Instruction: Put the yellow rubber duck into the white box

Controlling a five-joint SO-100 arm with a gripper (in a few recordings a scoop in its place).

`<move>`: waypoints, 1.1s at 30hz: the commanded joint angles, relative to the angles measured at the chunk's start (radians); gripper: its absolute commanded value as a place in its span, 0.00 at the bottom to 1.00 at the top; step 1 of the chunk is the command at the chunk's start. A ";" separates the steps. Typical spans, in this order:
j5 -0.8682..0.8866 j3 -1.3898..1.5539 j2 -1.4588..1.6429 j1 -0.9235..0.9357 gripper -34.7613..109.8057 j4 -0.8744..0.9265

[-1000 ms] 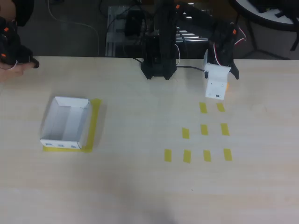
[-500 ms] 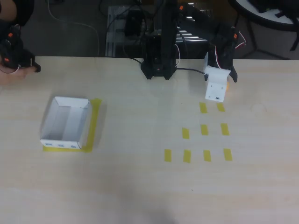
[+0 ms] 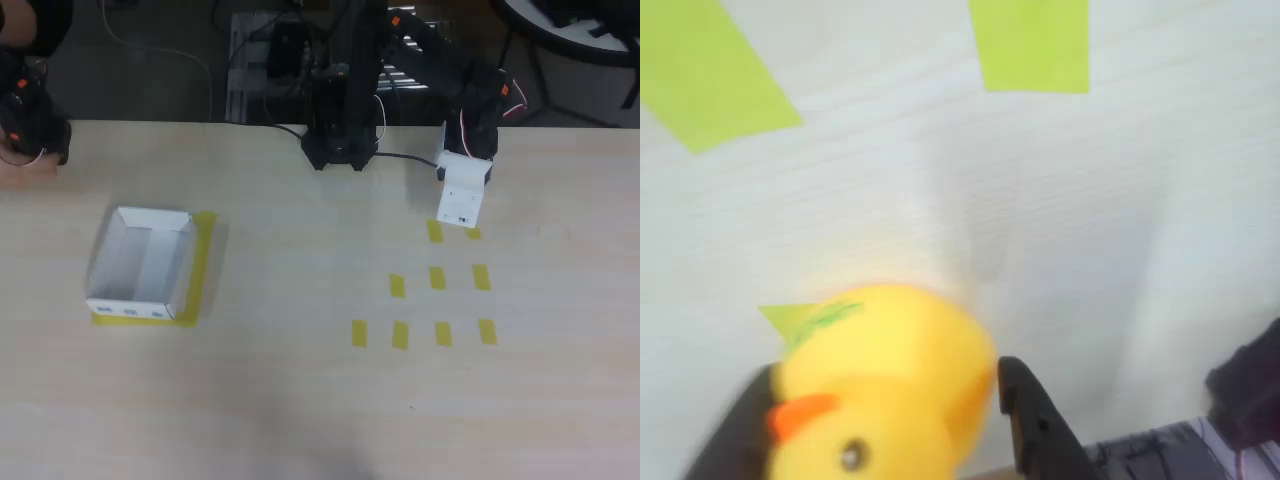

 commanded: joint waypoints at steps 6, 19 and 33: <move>0.049 -0.091 0.002 0.028 0.24 -0.003; 0.242 -0.973 0.291 0.353 0.24 0.396; 0.230 -0.667 0.782 1.488 0.24 0.058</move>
